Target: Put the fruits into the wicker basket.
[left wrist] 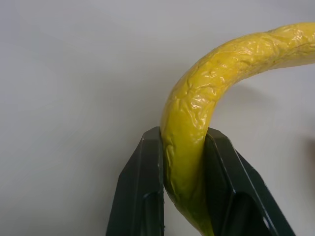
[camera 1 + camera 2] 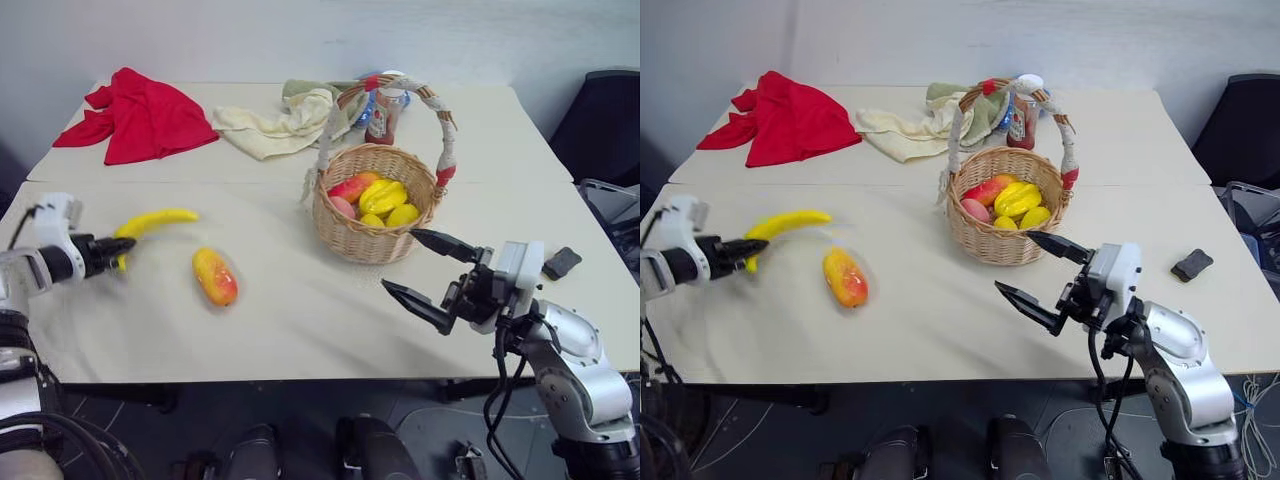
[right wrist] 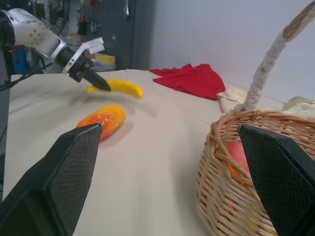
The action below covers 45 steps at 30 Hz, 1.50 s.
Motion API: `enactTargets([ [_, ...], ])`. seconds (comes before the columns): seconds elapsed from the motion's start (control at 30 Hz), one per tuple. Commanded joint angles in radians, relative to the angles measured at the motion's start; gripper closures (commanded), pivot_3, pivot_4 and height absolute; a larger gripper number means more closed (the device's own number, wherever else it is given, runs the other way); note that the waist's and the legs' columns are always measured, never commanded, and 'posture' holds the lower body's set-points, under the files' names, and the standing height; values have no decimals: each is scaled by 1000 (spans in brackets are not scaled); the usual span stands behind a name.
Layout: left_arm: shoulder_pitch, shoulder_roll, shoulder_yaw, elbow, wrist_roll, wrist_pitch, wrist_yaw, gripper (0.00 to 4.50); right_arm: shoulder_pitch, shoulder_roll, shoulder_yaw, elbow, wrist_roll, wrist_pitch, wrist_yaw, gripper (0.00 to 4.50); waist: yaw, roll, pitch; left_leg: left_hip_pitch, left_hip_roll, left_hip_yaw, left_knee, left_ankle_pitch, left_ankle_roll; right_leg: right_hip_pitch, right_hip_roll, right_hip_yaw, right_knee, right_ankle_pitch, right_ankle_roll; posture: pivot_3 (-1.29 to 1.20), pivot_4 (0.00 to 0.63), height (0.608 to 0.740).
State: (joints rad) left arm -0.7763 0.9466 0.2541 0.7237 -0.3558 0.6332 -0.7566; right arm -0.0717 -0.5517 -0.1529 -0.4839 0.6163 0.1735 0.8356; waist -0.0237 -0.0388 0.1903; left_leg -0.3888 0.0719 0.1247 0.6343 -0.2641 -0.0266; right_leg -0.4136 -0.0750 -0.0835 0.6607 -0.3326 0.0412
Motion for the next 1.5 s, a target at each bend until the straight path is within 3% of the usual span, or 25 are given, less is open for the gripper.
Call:
enactTargets([
  [0.03, -85, -7, -40, -100, -14, -56, -136, 3815, 15, -27, -82, -60, 43, 3, -20, 0, 5, 0, 0, 0, 0, 0, 0, 0, 0, 0, 0, 0, 0, 0, 0, 0, 150, 740],
  [0.13, -114, -83, -145, -264, -58, 3, -289, 3815, 23, -30, -169, -70, 76, 18, -78, 0, 18, 0, 0, 0, -4, 1, 1, 0, 0, 1, 0, 1, 0, 0, 2, 0, 150, 740],
  [0.23, -135, -170, -218, -354, -65, 41, -328, 3815, 50, -31, -216, -85, 80, 32, -114, 0, 27, 0, 0, 1, -5, 1, 3, 1, 1, 3, 0, 2, 0, 0, 4, 0, 150, 740],
  [0.37, -248, -436, -234, -346, -46, 23, -135, 3815, 134, -7, -260, -120, 65, 19, -158, 0, 34, 0, 0, -2, -6, -1, 10, 1, 2, 3, 1, 4, 1, 0, 5, 0, 150, 740],
  [0.47, -281, -571, -250, -299, 8, -56, -29, 3815, 172, 6, -257, -153, 52, 20, -197, 0, 29, 0, 0, -4, -6, 0, 13, 0, 3, 2, 3, 6, 1, 1, 7, 0, 150, 740],
  [0.67, -331, -683, -251, -228, 34, -109, 38, 3815, 223, 14, -226, -217, 69, 83, -269, 0, 15, 1, 0, 1, -6, -3, 11, -1, 0, 2, 9, 13, 2, 1, 7, 0, 150, 740],
  [0.7, -335, -683, -256, -214, 41, -121, 32, 3256, 226, 17, -220, -224, 67, 84, -274, 0, 16, 1, 0, 2, -6, -3, 11, -1, -1, 2, 11, 14, 2, 1, 7, 0, 150, 740],
  [0.93, -282, -635, -201, -241, 40, -166, 45, 1262, 208, 8, -169, -250, 109, 129, -284, 0, 21, 1, 0, 1, -5, -3, 12, -2, -1, 2, 13, 16, 1, 1, 7, 0, 150, 740],
  [1.07, -167, -540, -141, -382, 0, -169, -6, 1262, 139, -4, -125, -245, 135, 155, -270, 0, 5, 1, 0, 3, -4, -5, 11, -3, -2, 2, 13, 20, 2, 1, 7, 0, 150, 740],
  [1.27, 131, -252, 59, -533, -60, -210, -141, 1262, 24, -36, -29, -137, 92, 95, -83, 0, -10, 2, 0, 3, 2, -6, 11, -3, -4, 1, 14, 20, 2, 0, 6, 0, 150, 740],
  [1.43, 558, -45, 330, -555, -102, -237, -311, 126, -76, -42, 97, -52, 48, 42, 92, 0, -10, 2, 0, 3, 3, -3, 12, -7, -3, 1, 13, 20, 1, 0, 5, 0, 150, 740],
  [1.5, 689, -16, 398, -538, -98, -258, -337, 33, -95, -50, 125, -31, 27, 19, 149, 0, -5, 2, 0, 3, 4, -4, 12, -8, -1, 1, 12, 20, 0, -1, 5, 0, 150, 740],
])
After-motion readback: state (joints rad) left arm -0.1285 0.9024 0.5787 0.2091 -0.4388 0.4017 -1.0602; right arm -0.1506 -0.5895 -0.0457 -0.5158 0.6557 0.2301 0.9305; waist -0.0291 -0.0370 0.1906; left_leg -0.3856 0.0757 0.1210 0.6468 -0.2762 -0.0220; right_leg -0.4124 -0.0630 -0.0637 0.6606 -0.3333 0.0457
